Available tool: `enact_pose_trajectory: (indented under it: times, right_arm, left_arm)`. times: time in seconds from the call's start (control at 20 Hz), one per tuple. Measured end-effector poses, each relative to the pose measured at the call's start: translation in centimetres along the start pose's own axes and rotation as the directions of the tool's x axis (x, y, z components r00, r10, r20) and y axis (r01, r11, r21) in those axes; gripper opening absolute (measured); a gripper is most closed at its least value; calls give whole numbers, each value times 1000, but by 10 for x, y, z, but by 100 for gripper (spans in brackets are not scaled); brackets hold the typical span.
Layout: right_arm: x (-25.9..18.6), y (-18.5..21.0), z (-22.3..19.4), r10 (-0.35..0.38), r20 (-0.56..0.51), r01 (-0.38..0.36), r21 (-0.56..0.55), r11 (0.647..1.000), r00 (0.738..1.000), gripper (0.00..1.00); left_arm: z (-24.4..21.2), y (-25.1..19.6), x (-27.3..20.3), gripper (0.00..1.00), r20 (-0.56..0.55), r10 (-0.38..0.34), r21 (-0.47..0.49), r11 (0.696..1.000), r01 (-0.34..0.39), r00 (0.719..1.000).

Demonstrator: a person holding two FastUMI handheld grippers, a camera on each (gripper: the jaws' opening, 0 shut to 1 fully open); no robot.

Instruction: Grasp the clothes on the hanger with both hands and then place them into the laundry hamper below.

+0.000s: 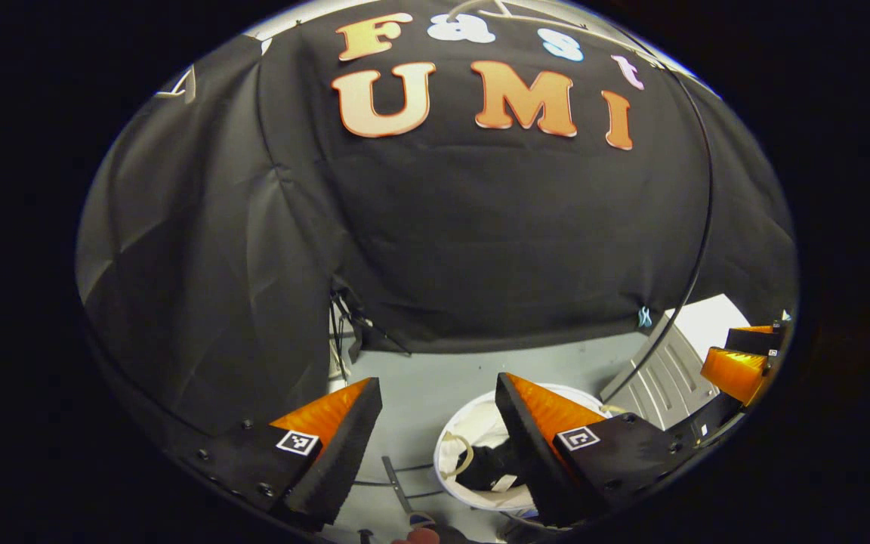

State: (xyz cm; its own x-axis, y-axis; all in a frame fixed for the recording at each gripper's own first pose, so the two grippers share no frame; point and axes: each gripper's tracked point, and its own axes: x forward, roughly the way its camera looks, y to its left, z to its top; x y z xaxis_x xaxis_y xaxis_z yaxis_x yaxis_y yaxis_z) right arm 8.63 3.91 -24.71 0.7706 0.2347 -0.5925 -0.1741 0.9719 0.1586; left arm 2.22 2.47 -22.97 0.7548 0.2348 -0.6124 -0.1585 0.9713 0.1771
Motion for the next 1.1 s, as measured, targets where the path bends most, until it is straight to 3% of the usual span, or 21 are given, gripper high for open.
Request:
enact_pose_trajectory:
  times: [0.3, 0.6, 0.75, 0.85, 0.9, 1.1]
  right_arm:
    - [-31, -4, 71, -25, 153, 32, -43, 999, 988, 94]
    - [-59, -26, 128, -71, 292, 85, -36, 996, 954, 93]
    - [-78, -40, 150, -106, 349, 121, -22, 992, 931, 93]
    - [-91, -50, 164, -131, 388, 147, -11, 989, 912, 93]
    - [-98, -55, 174, -145, 410, 162, -7, 987, 900, 97]
    - [-139, -77, 204, -197, 503, 222, 10, 975, 841, 93]
  left_arm:
    - [71, 9, -27, 99, 152, 10, -33, 999, -5, 988]
    - [125, 16, -53, 98, 281, 23, -48, 999, -10, 959]
    - [145, 22, -66, 96, 343, 35, -64, 998, -14, 939]
    - [160, 28, -77, 100, 376, 41, -65, 998, -17, 926]
    - [165, 28, -81, 98, 397, 42, -69, 997, -16, 917]
    - [186, 29, -95, 99, 465, 41, -90, 996, 1, 884]
